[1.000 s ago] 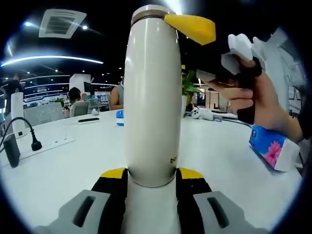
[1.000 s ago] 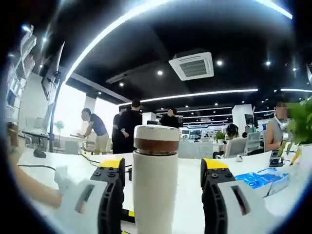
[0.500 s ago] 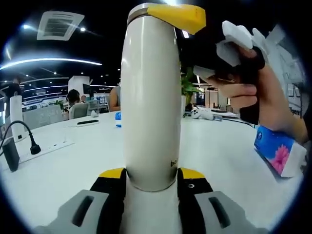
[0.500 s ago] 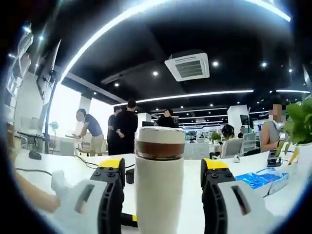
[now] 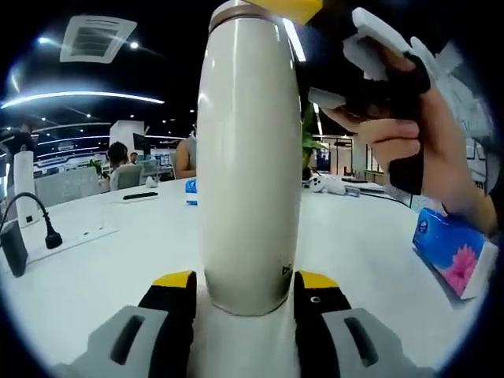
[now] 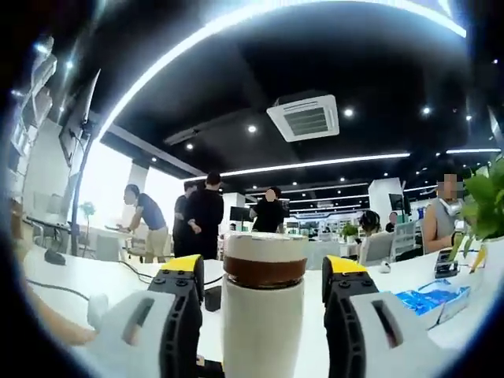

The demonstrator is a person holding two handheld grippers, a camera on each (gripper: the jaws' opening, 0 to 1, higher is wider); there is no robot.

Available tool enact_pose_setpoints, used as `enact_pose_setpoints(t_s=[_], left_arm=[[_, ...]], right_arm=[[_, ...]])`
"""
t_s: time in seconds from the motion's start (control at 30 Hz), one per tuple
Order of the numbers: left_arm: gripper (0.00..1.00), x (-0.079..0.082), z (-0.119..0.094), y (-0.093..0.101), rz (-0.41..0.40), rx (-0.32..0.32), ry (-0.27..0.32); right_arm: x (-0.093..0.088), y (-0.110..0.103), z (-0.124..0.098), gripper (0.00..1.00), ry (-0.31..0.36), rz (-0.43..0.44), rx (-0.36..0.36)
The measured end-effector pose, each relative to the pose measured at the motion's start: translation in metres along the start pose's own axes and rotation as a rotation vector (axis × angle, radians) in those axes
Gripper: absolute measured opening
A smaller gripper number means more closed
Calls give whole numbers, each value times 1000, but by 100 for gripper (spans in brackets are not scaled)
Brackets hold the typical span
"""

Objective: Grasp the water cup twist off the cup lid place the cup lid on the table

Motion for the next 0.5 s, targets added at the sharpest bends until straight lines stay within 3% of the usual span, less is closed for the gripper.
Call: enact_pose_setpoints(t_s=[0.33,0.5], left_arm=[[46,-1,3,3,-1,-10,9],[46,-1,3,3,-5,-10,11]], right_arm=[[8,3,2,51,48,-9,21],[6,6,3,48,33,5,25]])
Point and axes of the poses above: the point that each gripper's makers call its tool centre point, and the gripper's own axes: z roughly forward along the fingers, y roughly to its right, x roughly out of its top, the point moved 9 cm from there along -z, roughly backward along the fingers, and after that the axes turned 5 degrees about -x, right-handed, at the moved point
